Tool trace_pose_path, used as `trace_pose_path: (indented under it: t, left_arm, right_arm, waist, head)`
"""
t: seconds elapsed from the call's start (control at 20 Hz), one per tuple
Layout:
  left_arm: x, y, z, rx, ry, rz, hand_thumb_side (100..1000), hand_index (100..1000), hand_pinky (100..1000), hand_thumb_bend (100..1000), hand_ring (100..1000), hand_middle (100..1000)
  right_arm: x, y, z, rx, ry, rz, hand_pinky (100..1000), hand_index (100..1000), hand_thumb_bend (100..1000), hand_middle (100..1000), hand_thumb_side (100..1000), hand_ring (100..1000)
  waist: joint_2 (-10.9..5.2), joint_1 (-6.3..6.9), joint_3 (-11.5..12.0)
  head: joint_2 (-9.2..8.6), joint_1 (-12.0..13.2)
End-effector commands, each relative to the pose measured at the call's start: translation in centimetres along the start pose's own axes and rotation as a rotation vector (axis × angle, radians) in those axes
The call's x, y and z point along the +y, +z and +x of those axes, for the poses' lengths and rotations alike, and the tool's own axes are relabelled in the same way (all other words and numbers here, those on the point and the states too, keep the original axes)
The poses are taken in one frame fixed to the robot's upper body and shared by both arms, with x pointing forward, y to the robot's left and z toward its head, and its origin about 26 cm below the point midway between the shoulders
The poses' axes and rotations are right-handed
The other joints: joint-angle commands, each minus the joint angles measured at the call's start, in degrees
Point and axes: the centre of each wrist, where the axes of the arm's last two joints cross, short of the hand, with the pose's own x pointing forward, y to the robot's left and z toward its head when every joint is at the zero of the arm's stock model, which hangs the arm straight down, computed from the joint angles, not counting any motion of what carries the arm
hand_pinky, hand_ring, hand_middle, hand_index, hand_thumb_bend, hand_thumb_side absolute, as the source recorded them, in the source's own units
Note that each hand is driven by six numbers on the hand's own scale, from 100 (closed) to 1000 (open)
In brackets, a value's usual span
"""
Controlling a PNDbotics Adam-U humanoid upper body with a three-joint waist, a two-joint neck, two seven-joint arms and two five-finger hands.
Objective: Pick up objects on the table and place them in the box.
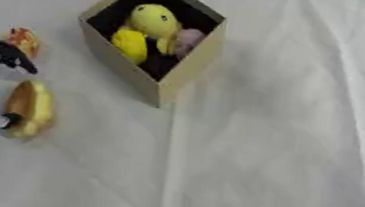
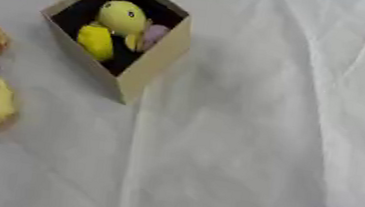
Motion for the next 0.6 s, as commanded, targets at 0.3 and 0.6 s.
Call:
trace_pose_path:
  t: [0.3, 0.6]
  left_arm:
    - [0.4, -0.6, -0.4, -0.007, -0.026, 0.006, 352, 904, 888, 444, 860, 826]
    - [0.1, -1.2, -0.3, 0.000, -0.051, -0.005, 333, 836, 874, 453, 834, 780]
  right_arm:
    - [-0.8, -0.2, 0.2, -0.013, 0.019, -0.027, 843, 847, 100, 791, 315, 853]
    - [-0.7, -0.1, 0.1, -0.011, 0.013, -0.030, 844, 846, 100, 791, 317, 853]
  waist:
    - [-0.82, -0.16, -0.23]
    - [-0.72, -0.22, -0.33]
  head:
    - [-0.95, 0.37]
    - [-1.02, 0.62]
